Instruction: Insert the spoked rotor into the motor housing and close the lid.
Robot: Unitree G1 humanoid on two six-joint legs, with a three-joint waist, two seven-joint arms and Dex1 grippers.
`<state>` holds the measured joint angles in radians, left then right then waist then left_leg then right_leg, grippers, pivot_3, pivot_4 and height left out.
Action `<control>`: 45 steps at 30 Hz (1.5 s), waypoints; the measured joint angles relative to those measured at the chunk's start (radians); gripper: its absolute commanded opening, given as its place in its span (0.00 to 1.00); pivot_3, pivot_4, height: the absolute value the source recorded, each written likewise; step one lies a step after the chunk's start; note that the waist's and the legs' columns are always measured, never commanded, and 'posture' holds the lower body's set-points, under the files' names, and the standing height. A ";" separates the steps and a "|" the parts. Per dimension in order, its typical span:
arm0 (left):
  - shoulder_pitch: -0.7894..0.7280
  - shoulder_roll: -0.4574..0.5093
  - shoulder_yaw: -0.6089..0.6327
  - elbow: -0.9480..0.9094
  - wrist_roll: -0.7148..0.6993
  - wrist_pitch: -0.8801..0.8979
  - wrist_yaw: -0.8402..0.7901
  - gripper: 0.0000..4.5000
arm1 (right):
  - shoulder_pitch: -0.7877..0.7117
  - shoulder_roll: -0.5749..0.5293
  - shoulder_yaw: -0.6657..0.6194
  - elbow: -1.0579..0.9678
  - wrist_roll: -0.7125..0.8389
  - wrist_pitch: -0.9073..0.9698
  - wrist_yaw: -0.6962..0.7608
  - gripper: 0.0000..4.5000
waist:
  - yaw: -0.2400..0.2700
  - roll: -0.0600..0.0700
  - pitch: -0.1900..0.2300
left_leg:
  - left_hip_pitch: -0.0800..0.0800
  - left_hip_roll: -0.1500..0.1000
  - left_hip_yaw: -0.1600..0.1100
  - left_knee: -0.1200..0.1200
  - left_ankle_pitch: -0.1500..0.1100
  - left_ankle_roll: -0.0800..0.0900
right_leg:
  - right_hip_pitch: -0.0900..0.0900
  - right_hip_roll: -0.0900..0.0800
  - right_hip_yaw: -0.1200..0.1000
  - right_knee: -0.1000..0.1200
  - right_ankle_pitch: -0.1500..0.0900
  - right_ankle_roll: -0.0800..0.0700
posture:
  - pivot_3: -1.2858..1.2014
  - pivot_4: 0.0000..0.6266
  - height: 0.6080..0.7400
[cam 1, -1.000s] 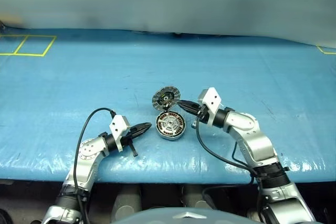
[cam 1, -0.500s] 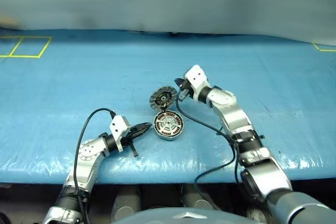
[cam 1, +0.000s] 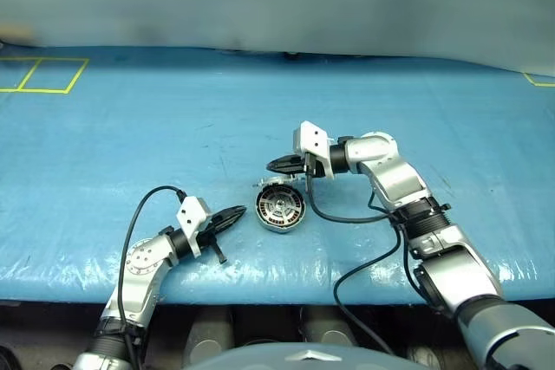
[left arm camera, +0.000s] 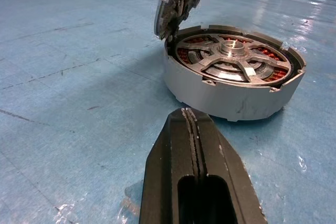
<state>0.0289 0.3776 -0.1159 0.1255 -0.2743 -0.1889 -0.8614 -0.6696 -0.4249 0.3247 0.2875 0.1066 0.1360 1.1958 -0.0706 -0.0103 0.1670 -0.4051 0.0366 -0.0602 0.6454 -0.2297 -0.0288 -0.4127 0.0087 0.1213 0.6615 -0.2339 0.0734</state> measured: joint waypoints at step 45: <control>-0.038 0.000 0.006 0.000 0.010 0.004 -0.034 0.00 | 0.497 0.038 -0.065 -0.326 0.033 -0.065 -0.331 1.00 | 0.002 -0.002 -0.001 | 0.005 0.000 0.001 0.001 0.000 -0.001 | 0.004 0.000 0.001 0.000 -0.003 -0.005 | 0.52 0.24 1.00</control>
<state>-0.0090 0.3780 -0.1099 0.1258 -0.2640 -0.1844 -0.8955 -0.1724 -0.3873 0.2599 -0.0388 0.1393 0.0712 0.8648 -0.0682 -0.0125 0.1656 -0.4004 0.0366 -0.0588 0.6464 -0.2295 -0.0295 -0.4086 0.0086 0.1224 0.6619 -0.2369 0.0684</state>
